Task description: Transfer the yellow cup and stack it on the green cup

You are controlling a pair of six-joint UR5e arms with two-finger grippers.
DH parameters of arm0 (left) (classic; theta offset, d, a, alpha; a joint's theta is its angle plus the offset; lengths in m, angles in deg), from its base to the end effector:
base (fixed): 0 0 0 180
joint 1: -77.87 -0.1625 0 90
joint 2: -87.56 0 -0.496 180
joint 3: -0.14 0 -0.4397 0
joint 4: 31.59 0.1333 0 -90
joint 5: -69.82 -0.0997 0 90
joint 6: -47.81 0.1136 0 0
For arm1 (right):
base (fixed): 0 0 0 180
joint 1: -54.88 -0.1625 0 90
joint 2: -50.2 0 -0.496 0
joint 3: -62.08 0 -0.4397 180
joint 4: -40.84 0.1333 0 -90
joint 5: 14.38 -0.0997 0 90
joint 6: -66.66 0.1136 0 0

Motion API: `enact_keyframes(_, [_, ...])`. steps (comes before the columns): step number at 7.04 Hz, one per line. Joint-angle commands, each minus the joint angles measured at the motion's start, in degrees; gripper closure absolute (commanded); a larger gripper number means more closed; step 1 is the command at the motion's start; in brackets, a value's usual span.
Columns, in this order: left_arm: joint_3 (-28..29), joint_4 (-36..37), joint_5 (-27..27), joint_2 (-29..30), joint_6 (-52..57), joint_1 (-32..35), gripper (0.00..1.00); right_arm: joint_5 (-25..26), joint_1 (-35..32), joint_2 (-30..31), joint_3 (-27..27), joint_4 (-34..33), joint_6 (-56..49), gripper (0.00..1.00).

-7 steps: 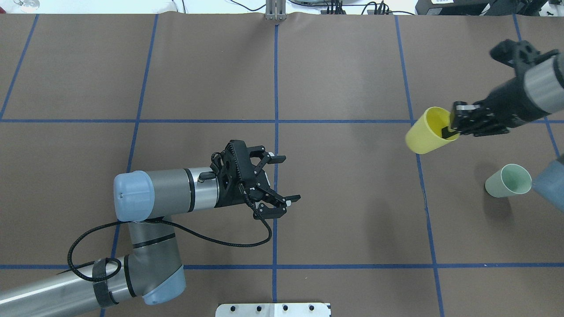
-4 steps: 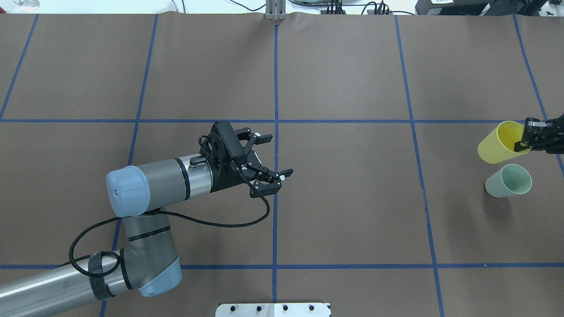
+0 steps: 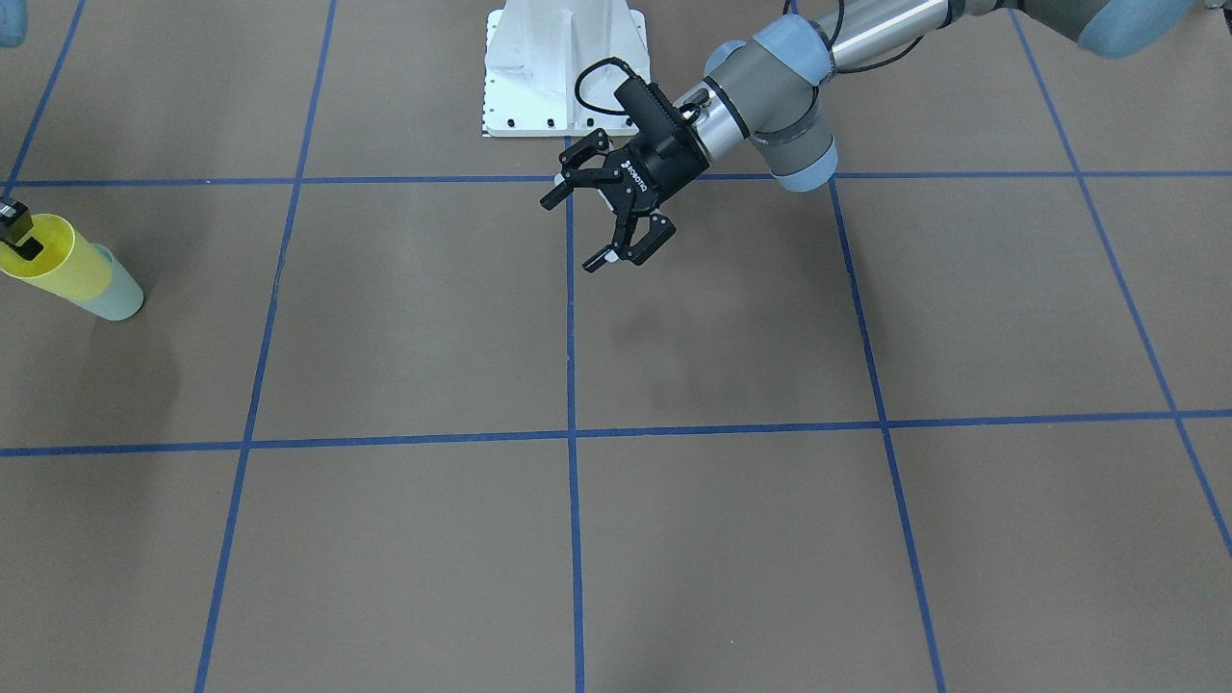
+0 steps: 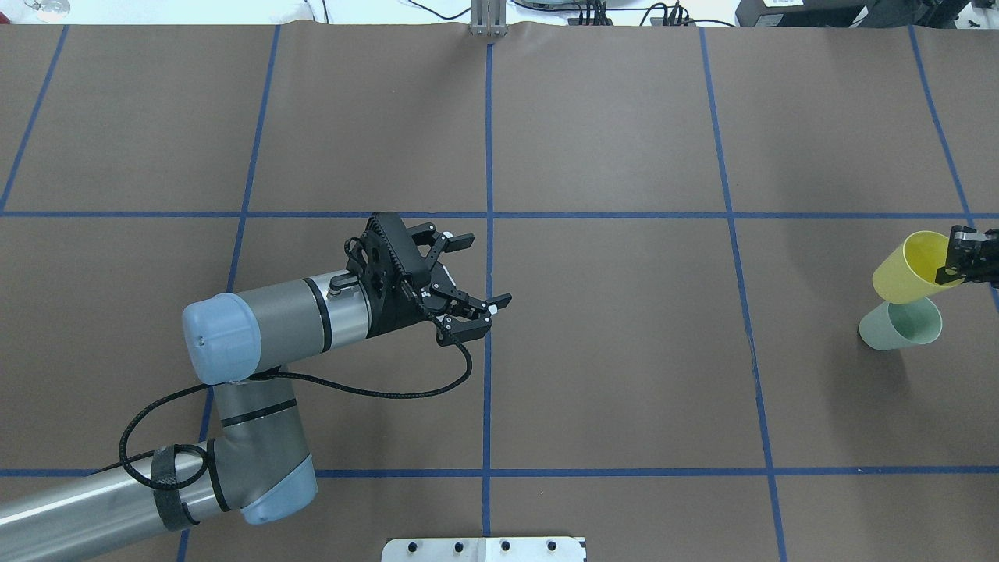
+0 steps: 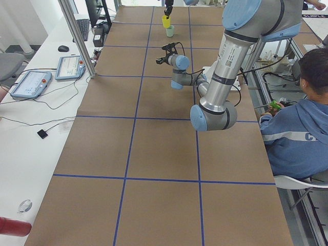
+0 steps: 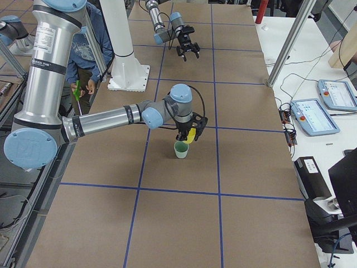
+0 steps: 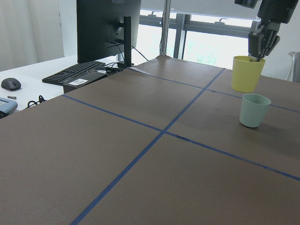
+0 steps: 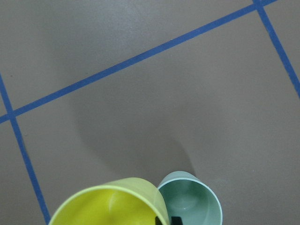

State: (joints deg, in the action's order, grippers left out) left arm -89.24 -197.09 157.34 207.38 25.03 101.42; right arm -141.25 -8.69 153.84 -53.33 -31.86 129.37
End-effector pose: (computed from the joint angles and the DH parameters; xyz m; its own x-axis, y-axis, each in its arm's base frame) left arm 0.6002 -0.4124 0.2531 0.3133 0.8683 -0.3846 0.3839 0.2547 0.8876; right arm -0.1396 -0.4273 0.5858 0.6147 0.4126 0.6722 -0.3430 0.9073 -0.2433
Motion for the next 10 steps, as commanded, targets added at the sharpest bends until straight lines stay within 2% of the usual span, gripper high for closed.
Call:
enact_keyframes(1, [0.1,0.0,-0.2,-0.1,0.0,0.0,0.01,-0.3,0.0,1.7,0.2,0.7,-0.5,1.00])
enact_keyframes(8, [0.2,0.0,-0.2,-0.3,-0.1,-0.1,0.01,-1.0,0.3,1.7,2.5,2.1,-1.1,0.99])
enact_keyframes(9, [0.2,0.1,-0.2,-0.3,-0.1,-0.1,0.01,-1.0,0.4,1.6,2.8,2.1,-1.1,0.38])
enact_keyframes(10, [0.2,0.1,-0.2,-0.3,-0.1,-0.1,0.01,-1.0,0.3,1.7,2.8,2.1,-0.7,0.00])
